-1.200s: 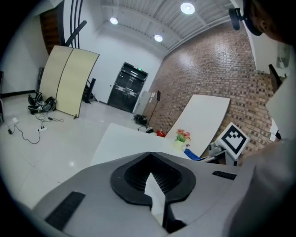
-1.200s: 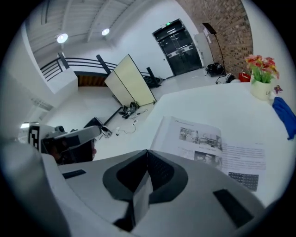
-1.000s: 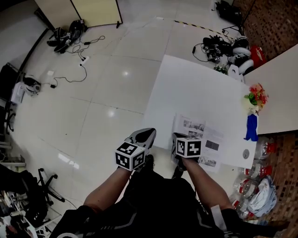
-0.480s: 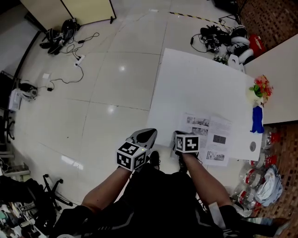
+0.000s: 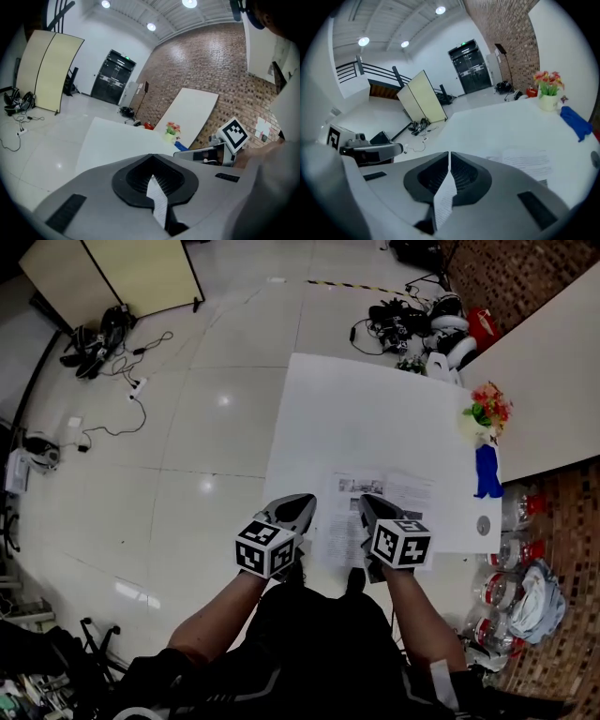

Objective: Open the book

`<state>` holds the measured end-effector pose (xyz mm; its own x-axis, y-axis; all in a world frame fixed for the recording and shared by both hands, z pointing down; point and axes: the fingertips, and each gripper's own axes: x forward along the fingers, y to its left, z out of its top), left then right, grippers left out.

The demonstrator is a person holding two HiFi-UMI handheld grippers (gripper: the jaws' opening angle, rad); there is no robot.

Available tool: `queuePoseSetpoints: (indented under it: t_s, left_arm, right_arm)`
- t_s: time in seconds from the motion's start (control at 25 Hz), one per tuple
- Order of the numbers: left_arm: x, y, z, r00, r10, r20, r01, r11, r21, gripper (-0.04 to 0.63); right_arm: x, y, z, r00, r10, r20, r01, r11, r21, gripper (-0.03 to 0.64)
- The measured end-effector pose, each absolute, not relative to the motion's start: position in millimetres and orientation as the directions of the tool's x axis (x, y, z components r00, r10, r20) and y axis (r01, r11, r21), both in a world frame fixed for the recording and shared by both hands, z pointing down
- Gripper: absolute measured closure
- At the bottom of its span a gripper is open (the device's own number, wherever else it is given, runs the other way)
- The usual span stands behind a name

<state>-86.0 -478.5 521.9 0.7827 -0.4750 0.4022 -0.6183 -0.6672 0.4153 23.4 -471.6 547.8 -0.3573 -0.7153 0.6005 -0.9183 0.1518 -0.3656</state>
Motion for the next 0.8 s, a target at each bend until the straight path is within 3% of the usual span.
queuePoseSetpoints:
  t_s: [0.2, 0.4, 0.8]
  left_arm:
    - [-14, -468, 498, 0.815, -0.454, 0.360, -0.573, -0.725, 0.381, 0.600]
    - [29, -470, 469, 0.795, -0.528, 0.298, -0.604, -0.734, 0.311, 0.600]
    - [72, -447, 444, 0.736, -0.605, 0.304, -0.675, -0.693, 0.255, 0.600]
  right_arm:
    - [117, -451, 503, -0.261, -0.820, 0.510, -0.940, 0.096, -0.326, 0.614]
    - [187, -429, 470, -0.234, -0.874, 0.426, -0.945, 0.101, -0.313, 0.614]
    - [239, -399, 462, -0.249, -0.893, 0.376, -0.956, 0.164, -0.244, 0.614]
